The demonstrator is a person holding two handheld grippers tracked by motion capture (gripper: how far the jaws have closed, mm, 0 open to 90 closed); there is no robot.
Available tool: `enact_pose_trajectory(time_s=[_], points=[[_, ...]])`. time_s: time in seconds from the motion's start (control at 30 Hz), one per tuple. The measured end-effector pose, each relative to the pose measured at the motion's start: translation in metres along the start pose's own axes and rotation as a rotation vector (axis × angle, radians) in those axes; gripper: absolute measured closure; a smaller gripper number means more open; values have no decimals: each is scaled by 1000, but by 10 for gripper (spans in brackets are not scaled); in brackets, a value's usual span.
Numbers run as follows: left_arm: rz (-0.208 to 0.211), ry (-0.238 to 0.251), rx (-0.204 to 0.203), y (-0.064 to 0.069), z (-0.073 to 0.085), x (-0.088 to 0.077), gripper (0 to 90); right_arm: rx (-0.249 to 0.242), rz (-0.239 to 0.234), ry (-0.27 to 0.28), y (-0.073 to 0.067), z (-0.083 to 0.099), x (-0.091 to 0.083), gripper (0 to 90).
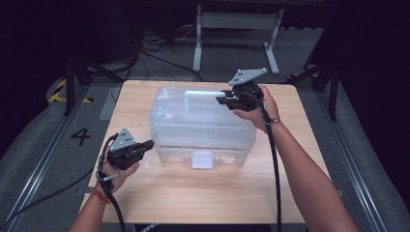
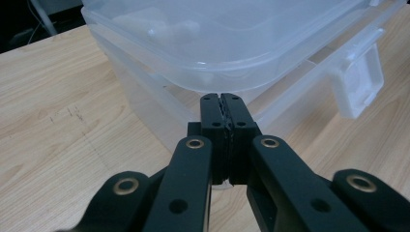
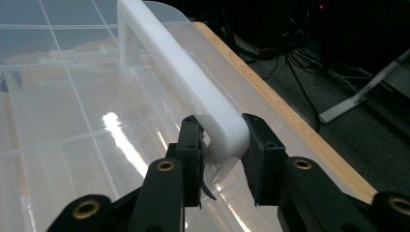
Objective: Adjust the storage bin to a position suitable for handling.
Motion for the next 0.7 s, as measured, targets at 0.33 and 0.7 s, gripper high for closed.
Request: enact_pose_trajectory(time_s=[0.33,0.7], points=[[-11,27,-10,0,-3,1,897,-17,29,14,0,-1,-2,696],[-20,26,14,0,-7,-1,898,-21,109,21,1,-2,-15,549]])
Point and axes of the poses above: each handheld gripper's, and its own axes: x roughly forward along the jaws, z roughly out of its underside, y roughly to its right, the point moved 2 cm from there along x, roughly forward along the jaws, and after that the axes turned 10 degrees about y, right-handed, at the moved point
